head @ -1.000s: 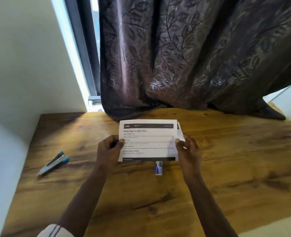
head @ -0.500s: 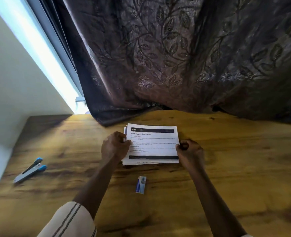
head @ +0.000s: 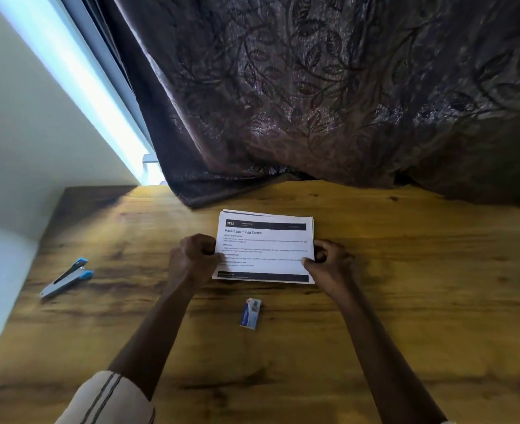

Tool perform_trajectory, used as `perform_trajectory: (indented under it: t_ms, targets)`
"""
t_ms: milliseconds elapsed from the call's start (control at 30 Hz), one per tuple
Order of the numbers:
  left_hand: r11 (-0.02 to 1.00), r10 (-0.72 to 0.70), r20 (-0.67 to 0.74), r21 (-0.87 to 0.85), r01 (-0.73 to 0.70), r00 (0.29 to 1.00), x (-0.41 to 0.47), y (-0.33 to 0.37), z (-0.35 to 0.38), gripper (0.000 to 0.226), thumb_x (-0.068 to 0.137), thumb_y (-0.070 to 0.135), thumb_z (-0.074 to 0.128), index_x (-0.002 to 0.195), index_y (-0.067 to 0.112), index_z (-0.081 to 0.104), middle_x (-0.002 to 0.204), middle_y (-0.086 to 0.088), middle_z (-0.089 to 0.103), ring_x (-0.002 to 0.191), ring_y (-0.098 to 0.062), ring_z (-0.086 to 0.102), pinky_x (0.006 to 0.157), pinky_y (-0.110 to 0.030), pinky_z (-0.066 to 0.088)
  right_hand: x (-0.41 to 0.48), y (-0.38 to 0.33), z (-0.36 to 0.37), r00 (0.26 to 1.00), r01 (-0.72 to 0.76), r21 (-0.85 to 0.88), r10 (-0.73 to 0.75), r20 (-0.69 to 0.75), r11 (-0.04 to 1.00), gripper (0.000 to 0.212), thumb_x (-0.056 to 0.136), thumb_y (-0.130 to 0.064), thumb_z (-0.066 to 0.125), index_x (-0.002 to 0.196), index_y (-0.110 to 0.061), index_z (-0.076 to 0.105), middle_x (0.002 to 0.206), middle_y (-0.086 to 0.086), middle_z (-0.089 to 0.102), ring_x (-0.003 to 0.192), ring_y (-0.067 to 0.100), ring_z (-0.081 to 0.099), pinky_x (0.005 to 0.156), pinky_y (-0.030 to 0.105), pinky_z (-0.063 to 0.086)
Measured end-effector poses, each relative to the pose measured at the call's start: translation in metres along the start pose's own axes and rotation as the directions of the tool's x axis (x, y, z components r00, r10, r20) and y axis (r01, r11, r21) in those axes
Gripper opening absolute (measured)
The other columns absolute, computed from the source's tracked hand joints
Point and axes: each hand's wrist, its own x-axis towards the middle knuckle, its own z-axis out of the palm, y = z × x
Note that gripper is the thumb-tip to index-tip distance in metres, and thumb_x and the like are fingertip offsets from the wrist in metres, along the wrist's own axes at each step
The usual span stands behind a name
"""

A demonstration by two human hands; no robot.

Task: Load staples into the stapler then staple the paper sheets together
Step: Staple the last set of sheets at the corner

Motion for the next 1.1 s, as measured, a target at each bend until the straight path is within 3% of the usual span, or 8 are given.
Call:
perform_trajectory:
  t_ms: [233, 367, 533, 633, 700, 867, 1000, 1100]
  targets:
    - [0.991, -0.041, -0.010, -0.131, 0.040, 0.999, 0.005, -0.018, -0.016, 0.048, 0.083, 0.016, 0.085, 0.129, 0.014, 0.071, 0.123, -0.006, 0.075, 0.095, -0.015, 0.067, 0.071, -0.016, 0.051, -0.002, -0.012, 0.018, 0.998, 0.057, 0.046, -0.058, 0.003, 0.997, 0.052, 0.086, -0.014, 0.078, 0.136, -0.015, 0.062, 0.125, 0.005, 0.072, 0.111, 0.024, 0.069, 0.090, 0.041, 0.061]
    - [0.995, 0.027, 0.014, -0.093, -0.026, 1.000, -0.002, -0.030, -0.028, 0.050, 0.090, 0.031, 0.079, 0.135, 0.017, 0.065, 0.127, -0.007, 0.073, 0.102, -0.017, 0.068, 0.082, -0.029, 0.056, -0.011, -0.020, 0.031, 0.995, 0.075, 0.001, -0.075, -0.067, 0.997, 0.048, 0.091, -0.021, 0.073, 0.137, -0.014, 0.061, 0.132, 0.008, 0.068, 0.118, 0.027, 0.066, 0.094, 0.039, 0.057]
    - [0.986, 0.124, -0.285, 0.147, -0.085, 0.950, -0.021, -0.080, -0.062, 0.048, 0.086, 0.035, 0.080, 0.130, 0.020, 0.067, 0.130, -0.012, 0.065, 0.117, -0.031, 0.062, 0.099, -0.045, 0.050, -0.053, -0.031, 0.056, 0.902, 0.285, -0.270, -0.353, -0.249, 0.920, 0.050, 0.092, -0.035, 0.066, 0.139, -0.022, 0.055, 0.135, 0.007, 0.055, 0.124, 0.028, 0.053, 0.094, 0.046, 0.053]
    - [0.969, 0.097, -0.409, 0.246, 0.007, 0.907, -0.031, -0.125, -0.091, 0.055, 0.084, 0.031, 0.080, 0.134, 0.019, 0.061, 0.143, -0.014, 0.053, 0.132, -0.039, 0.050, 0.108, -0.055, 0.042, -0.091, -0.030, 0.081, 0.813, 0.442, -0.267, -0.508, -0.283, 0.856, 0.050, 0.092, -0.046, 0.056, 0.135, -0.022, 0.059, 0.132, 0.004, 0.055, 0.123, 0.024, 0.050, 0.099, 0.045, 0.046]
    - [0.954, 0.019, -0.460, 0.274, 0.121, 0.888, -0.029, -0.152, -0.110, 0.056, 0.084, 0.031, 0.077, 0.135, 0.018, 0.059, 0.148, -0.015, 0.049, 0.134, -0.042, 0.046, 0.109, -0.057, 0.038, -0.110, -0.023, 0.095, 0.832, 0.422, -0.227, -0.474, -0.287, 0.878, 0.053, 0.094, -0.052, 0.048, 0.136, -0.023, 0.057, 0.133, 0.003, 0.054, 0.125, 0.024, 0.049, 0.103, 0.046, 0.046]
    - [0.923, -0.053, -0.422, 0.325, 0.205, 0.905, -0.016, -0.206, -0.138, 0.034, 0.087, 0.016, 0.068, 0.120, 0.010, 0.063, 0.128, -0.026, 0.058, 0.119, -0.048, 0.051, 0.099, -0.059, 0.043, -0.144, -0.003, 0.113, 0.906, 0.301, -0.286, -0.366, -0.212, 0.910, 0.073, 0.083, -0.060, 0.056, 0.145, -0.021, 0.050, 0.142, 0.005, 0.050, 0.125, 0.027, 0.046, 0.100, 0.048, 0.048]
    - [0.953, 0.037, -0.405, 0.290, 0.090, 0.913, -0.013, -0.221, -0.143, 0.026, 0.090, 0.008, 0.068, 0.116, 0.007, 0.069, 0.108, -0.030, 0.061, 0.104, -0.050, 0.058, 0.090, -0.058, 0.049, -0.142, -0.003, 0.107, 0.925, 0.327, -0.407, -0.376, -0.045, 0.853, 0.071, 0.090, -0.041, 0.068, 0.152, -0.020, 0.043, 0.153, -0.002, 0.042, 0.137, 0.021, 0.033, 0.114, 0.038, 0.037]
    - [0.983, 0.142, -0.360, 0.159, -0.090, 0.922, -0.032, -0.206, -0.132, 0.022, 0.086, 0.015, 0.077, 0.106, 0.010, 0.072, 0.095, -0.018, 0.067, 0.089, -0.040, 0.065, 0.079, -0.047, 0.052, -0.139, -0.006, 0.096, 0.925, 0.343, -0.434, -0.379, 0.004, 0.833, 0.063, 0.093, -0.032, 0.069, 0.151, -0.020, 0.047, 0.150, 0.000, 0.047, 0.137, 0.021, 0.038, 0.115, 0.037, 0.039]
